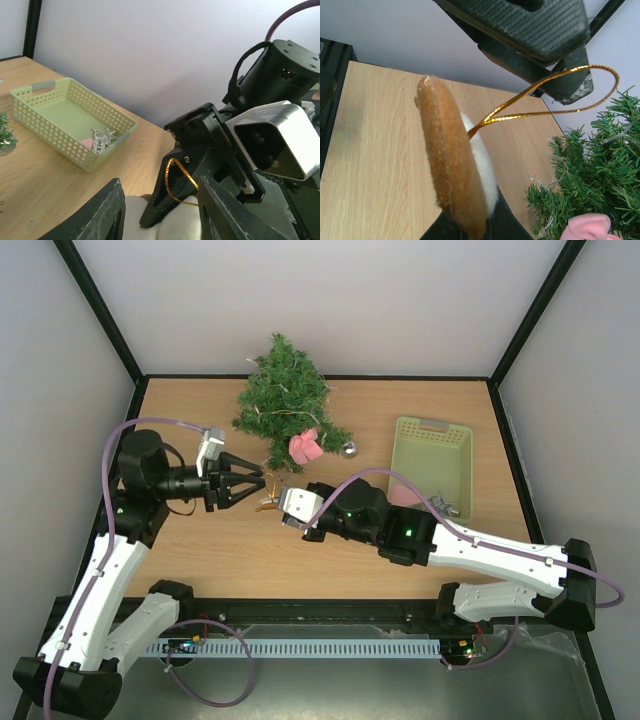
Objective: Decorate the small christmas tree
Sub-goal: Hang the decoration item on the Christmas tree.
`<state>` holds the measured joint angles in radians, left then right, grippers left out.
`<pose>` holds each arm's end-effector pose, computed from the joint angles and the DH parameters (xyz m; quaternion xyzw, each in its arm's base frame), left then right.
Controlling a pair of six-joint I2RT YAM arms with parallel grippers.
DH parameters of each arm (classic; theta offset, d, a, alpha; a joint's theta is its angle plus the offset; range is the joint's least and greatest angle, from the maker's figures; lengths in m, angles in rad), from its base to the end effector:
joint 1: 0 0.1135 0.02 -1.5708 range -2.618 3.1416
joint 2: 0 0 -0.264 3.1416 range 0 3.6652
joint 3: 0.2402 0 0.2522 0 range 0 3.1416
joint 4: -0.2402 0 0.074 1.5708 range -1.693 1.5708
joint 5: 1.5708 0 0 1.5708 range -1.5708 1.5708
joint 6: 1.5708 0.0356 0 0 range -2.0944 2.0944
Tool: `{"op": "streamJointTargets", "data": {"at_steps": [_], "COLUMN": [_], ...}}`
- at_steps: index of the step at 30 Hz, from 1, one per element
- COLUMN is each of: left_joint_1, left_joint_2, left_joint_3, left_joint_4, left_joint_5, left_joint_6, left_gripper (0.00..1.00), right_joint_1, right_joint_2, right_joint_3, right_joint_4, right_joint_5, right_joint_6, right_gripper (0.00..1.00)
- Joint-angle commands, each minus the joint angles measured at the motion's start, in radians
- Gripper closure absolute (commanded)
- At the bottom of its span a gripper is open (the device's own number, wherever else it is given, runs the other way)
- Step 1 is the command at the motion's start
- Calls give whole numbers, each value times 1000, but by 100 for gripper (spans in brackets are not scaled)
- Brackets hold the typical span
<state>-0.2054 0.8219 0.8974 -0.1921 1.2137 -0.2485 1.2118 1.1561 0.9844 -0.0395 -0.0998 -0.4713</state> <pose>0.1556 -0.0665 0.3751 0.3658 0.6217 -0.5380 0.4362 0.0923 0.2561 0.3494 -0.6001 0.4942 0.2633 0.5713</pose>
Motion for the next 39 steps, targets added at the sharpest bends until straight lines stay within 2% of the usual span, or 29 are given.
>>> {"op": "streamJointTargets", "data": {"at_steps": [1, 4, 7, 9, 10, 25, 33, 39], "left_joint_1": [-20, -38, -55, -64, -67, -69, -69, -69], "left_joint_2": [-8, 1, 7, 8, 6, 76, 175, 257], "left_joint_3": [-11, -11, -14, -14, -15, -57, -65, -27], "left_joint_4": [68, 70, 80, 95, 103, 154, 192, 193], "left_joint_5": [32, 24, 19, 17, 16, -316, -382, -392], "left_joint_6": [-53, -47, -49, -52, -55, 87, 157, 186], "left_gripper": [58, 61, 77, 95, 97, 97, 98, 98], "right_joint_1": [-3, -3, -3, -4, -6, -215, -234, -263], "right_joint_2": [8, 13, 16, 17, 19, 125, 200, 246], "right_joint_3": [20, 22, 22, 21, 21, -86, -93, -95], "right_joint_4": [25, 22, 23, 21, 22, 178, 227, 253], "right_joint_5": [-5, -8, -7, -5, -2, -169, -178, -101], "right_joint_6": [5, 8, 9, 10, 12, 278, 343, 420], "right_gripper": [98, 98, 98, 98, 98, 98, 98, 98]}}
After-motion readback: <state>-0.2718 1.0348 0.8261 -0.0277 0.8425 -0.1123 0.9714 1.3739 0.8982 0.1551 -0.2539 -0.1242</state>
